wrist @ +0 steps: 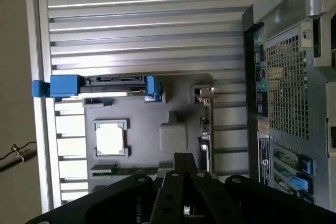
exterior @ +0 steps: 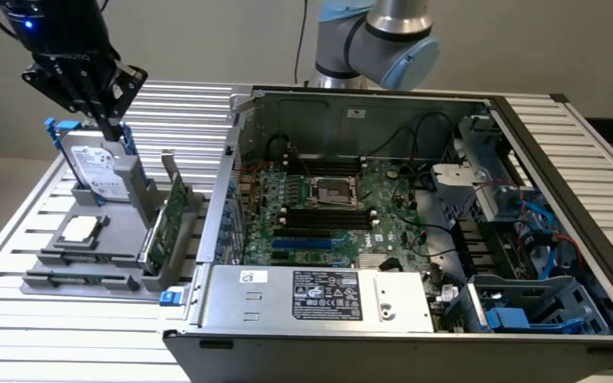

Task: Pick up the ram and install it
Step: 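Reach for the ram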

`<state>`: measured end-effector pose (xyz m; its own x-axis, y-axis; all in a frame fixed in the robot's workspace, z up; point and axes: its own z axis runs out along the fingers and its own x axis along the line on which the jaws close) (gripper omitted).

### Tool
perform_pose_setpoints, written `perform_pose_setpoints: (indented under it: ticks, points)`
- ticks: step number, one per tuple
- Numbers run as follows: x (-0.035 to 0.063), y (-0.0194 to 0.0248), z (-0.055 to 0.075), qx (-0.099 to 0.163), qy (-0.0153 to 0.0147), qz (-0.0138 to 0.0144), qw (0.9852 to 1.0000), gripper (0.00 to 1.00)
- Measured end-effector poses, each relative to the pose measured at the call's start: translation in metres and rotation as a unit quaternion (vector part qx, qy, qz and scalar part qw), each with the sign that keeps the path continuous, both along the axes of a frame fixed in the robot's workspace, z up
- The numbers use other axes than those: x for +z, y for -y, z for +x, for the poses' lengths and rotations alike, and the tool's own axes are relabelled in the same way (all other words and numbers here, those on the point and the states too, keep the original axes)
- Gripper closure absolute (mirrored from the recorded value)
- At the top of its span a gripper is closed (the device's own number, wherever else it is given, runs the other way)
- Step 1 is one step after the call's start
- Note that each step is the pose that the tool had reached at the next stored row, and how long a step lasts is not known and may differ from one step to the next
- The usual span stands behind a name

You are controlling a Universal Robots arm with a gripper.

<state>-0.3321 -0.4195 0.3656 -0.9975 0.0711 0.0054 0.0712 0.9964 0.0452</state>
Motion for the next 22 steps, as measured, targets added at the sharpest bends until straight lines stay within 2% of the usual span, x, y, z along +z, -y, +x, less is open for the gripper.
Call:
perform_pose_setpoints:
  ticks: [8, 12, 17, 22]
  points:
    - [-0.0031, 0.0247, -0.012, 0.000, 0.0000, 0.0000, 1.0000, 0.89]
    - [-0.0046, 0.0345, -0.020, 0.000, 0.0000, 0.0000, 1.0000, 0.89]
    - [-0.0073, 0.0434, -0.031, 0.000, 0.0000, 0.0000, 1.0000, 0.89]
    - [-0.0123, 0.0480, -0.044, 0.000, -0.0001, 0.0000, 1.0000, 0.89]
